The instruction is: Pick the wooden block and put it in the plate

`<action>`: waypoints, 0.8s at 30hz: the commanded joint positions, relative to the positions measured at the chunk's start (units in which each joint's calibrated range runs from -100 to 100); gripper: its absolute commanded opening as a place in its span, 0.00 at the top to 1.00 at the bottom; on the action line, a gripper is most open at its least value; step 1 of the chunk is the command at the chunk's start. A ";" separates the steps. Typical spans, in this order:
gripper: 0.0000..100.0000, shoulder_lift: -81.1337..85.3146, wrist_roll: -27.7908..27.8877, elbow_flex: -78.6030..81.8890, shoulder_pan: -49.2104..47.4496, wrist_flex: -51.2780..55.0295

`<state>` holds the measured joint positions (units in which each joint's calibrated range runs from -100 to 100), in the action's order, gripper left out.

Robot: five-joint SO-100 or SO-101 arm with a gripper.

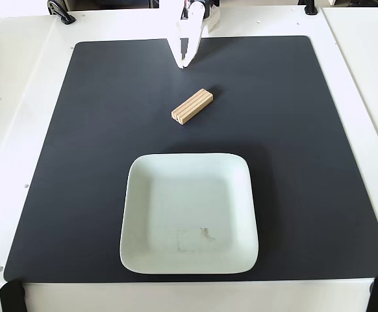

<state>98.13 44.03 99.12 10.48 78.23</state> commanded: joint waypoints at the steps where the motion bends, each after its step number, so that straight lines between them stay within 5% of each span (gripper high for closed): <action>1: 0.99 -0.42 -0.25 0.34 -0.06 0.56; 24: 0.99 0.09 -0.09 0.34 -0.29 0.47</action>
<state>98.13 44.03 99.12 10.48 78.32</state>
